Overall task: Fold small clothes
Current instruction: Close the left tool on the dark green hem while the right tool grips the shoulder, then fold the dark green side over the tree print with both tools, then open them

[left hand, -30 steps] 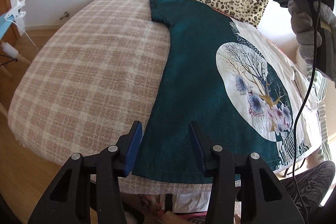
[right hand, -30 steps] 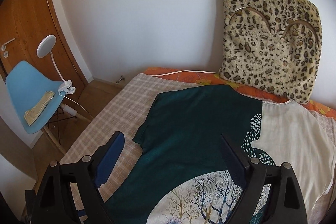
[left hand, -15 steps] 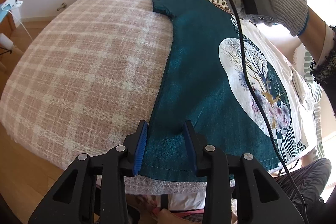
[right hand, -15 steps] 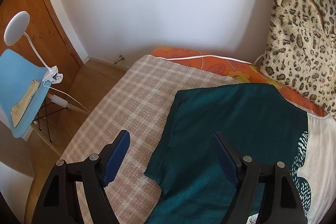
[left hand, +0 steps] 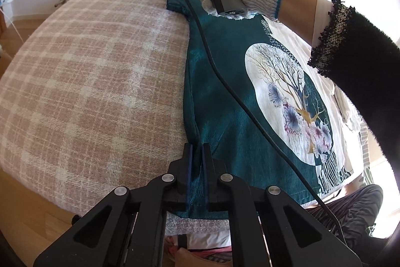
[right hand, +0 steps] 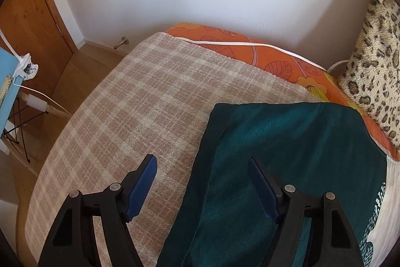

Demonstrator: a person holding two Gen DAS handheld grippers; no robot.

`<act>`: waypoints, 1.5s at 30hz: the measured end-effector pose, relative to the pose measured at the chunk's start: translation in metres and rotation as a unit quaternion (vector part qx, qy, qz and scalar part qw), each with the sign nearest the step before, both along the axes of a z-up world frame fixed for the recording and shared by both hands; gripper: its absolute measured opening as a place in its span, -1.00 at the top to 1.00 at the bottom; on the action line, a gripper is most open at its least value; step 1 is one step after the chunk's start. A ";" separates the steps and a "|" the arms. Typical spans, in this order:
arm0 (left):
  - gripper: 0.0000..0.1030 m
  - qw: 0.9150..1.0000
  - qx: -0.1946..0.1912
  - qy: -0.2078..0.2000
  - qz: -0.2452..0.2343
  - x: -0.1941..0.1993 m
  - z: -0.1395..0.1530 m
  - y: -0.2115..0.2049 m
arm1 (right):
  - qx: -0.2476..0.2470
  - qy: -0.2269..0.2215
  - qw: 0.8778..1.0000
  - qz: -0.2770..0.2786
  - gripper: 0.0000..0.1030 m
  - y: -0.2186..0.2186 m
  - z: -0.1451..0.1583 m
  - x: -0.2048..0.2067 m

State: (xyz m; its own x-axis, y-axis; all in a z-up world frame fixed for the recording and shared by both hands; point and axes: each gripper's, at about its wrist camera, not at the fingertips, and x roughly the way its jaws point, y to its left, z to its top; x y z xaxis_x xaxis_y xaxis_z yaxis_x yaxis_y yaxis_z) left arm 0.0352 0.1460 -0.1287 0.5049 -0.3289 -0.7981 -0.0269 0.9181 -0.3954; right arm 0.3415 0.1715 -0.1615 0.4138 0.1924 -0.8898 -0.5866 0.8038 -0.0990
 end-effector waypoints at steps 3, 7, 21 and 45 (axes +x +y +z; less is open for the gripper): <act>0.90 1.000 -0.012 0.002 -0.001 0.001 0.001 0.002 | -0.029 0.012 0.999 -0.004 -0.17 0.002 -0.013 0.007; 0.93 1.000 -0.006 0.000 -0.003 0.003 0.002 0.000 | -0.032 0.006 0.999 -0.004 0.12 0.001 -0.014 0.014; 0.95 0.999 -0.020 -0.026 -0.022 0.004 0.012 -0.014 | 0.007 -0.002 0.999 -0.046 0.99 -0.048 0.023 0.037; 0.97 0.987 -0.009 -0.040 -0.154 0.011 0.027 -0.113 | 0.046 -0.045 0.985 -0.158 1.00 -0.249 0.075 0.054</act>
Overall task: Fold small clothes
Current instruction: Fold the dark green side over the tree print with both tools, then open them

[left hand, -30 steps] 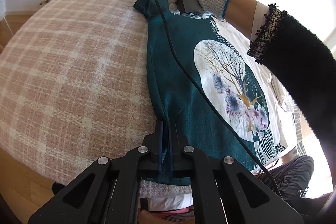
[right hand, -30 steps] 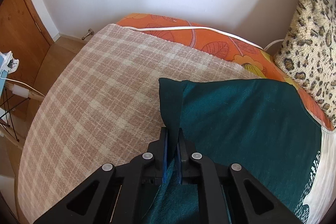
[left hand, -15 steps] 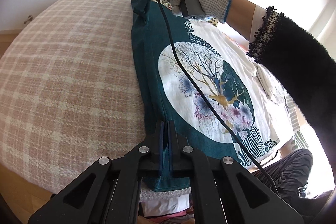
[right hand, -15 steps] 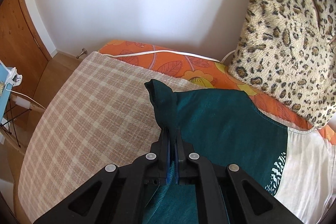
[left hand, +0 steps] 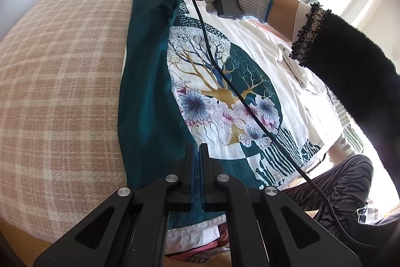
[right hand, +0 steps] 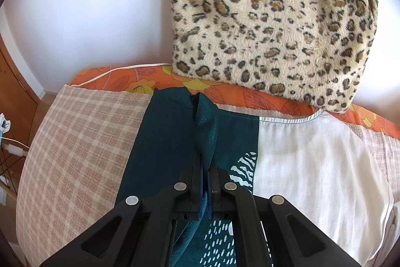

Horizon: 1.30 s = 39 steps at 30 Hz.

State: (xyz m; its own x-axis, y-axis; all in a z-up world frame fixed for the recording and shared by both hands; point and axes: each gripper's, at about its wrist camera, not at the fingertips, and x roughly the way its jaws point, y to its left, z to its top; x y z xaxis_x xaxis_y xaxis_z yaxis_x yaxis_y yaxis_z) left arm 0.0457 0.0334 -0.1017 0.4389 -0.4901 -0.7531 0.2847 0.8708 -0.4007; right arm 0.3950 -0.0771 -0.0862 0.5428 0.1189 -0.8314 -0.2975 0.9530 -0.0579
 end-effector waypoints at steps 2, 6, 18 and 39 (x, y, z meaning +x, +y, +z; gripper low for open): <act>0.97 0.999 0.028 -0.021 -0.003 -0.003 0.004 -0.005 | 0.002 0.003 1.000 -0.012 1.00 -0.013 -0.003 0.001; 0.73 0.999 0.045 -0.023 -0.016 -0.007 0.003 -0.005 | 0.000 0.013 1.000 -0.012 1.00 -0.024 -0.011 0.000; 0.08 0.977 0.181 -0.073 -0.085 -0.024 -0.020 -0.047 | 0.000 0.022 1.000 0.003 1.00 -0.019 -0.015 -0.003; 0.48 0.993 0.032 -0.010 -0.117 -0.027 -0.006 -0.052 | 0.002 0.048 0.999 -0.006 0.40 -0.051 -0.023 0.001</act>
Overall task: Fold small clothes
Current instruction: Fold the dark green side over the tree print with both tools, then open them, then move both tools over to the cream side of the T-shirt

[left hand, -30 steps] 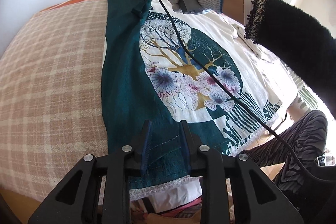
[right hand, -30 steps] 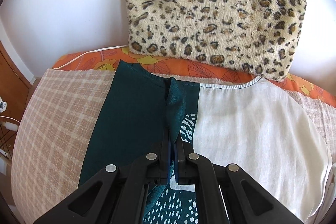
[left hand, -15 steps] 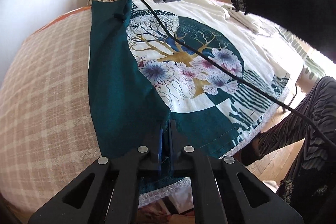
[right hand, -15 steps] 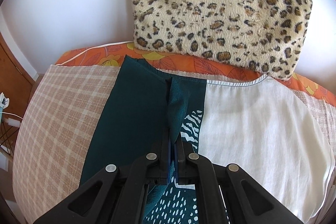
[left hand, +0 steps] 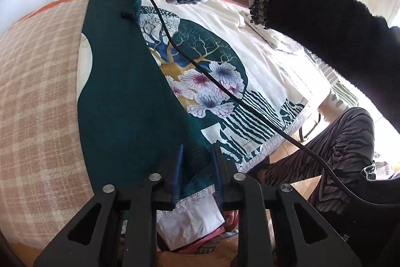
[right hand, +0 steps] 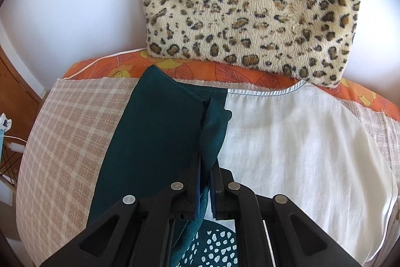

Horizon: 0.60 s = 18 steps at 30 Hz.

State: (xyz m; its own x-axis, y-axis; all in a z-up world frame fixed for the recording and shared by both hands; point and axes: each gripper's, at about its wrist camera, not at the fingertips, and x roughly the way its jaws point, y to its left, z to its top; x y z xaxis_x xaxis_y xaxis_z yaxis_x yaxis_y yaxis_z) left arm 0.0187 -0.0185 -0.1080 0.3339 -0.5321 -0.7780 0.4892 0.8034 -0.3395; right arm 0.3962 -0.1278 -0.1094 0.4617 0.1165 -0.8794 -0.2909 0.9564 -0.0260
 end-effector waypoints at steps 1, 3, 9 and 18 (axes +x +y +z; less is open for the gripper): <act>0.47 1.000 -0.005 0.001 -0.005 -0.003 0.001 0.000 | -0.021 0.004 1.000 -0.003 0.24 -0.002 -0.004 0.001; 0.47 1.000 -0.011 -0.009 -0.012 -0.009 0.006 0.001 | -0.090 -0.020 0.996 -0.014 0.24 -0.005 -0.006 -0.001; 0.46 0.998 -0.037 -0.029 0.040 -0.004 0.023 0.033 | -0.061 -0.060 0.996 -0.026 0.25 -0.028 0.021 -0.018; 0.46 0.981 -0.013 -0.058 0.186 0.022 0.038 0.107 | -0.014 -0.050 0.995 0.084 0.25 0.000 0.022 -0.065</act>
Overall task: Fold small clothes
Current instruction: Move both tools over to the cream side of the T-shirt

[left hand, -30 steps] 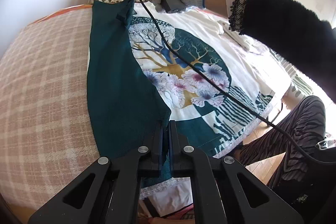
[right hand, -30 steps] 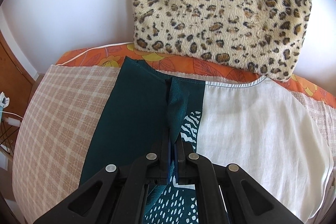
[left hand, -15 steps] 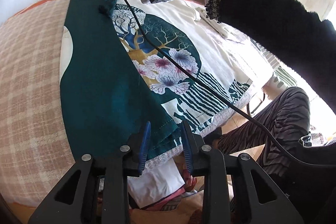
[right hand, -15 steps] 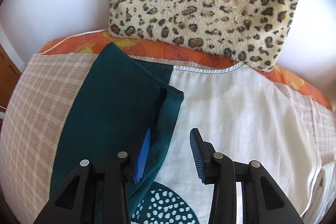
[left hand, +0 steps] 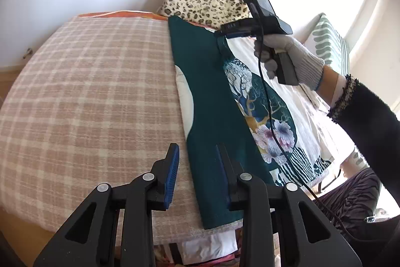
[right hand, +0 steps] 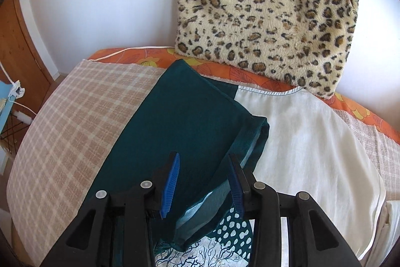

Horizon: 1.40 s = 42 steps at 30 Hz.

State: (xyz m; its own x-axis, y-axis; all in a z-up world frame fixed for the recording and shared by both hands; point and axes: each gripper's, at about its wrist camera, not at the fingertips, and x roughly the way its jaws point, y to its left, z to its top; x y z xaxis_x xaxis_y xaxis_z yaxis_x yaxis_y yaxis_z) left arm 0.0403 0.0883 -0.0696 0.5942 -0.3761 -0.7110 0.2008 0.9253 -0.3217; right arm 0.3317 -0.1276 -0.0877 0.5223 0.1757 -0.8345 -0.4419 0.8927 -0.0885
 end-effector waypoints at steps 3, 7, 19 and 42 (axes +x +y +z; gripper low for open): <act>0.46 0.999 0.011 -0.022 0.028 -0.001 0.009 0.013 | -0.062 0.004 0.998 0.013 0.25 0.009 -0.021 -0.012; 0.46 0.999 0.010 -0.030 0.039 0.000 0.013 0.018 | -0.103 0.014 0.995 -0.004 0.25 -0.005 -0.036 -0.017; 0.46 0.997 0.037 -0.060 -0.028 -0.007 0.025 -0.033 | 0.008 -0.020 0.998 -0.054 0.12 -0.089 0.024 -0.059; 0.15 0.952 0.064 -0.081 -0.288 -0.046 0.025 -0.246 | 0.175 -0.072 0.971 -0.146 -0.34 -0.315 0.115 -0.145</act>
State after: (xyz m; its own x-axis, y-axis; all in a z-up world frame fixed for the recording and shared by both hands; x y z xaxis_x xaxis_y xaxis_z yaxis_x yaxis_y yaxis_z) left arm -0.0061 -0.1573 -0.0446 0.4216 -0.5889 -0.6895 0.7236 0.6767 -0.1355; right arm 0.1863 -0.4421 0.0275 0.6999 0.2620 -0.6645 -0.1705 0.9647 0.2008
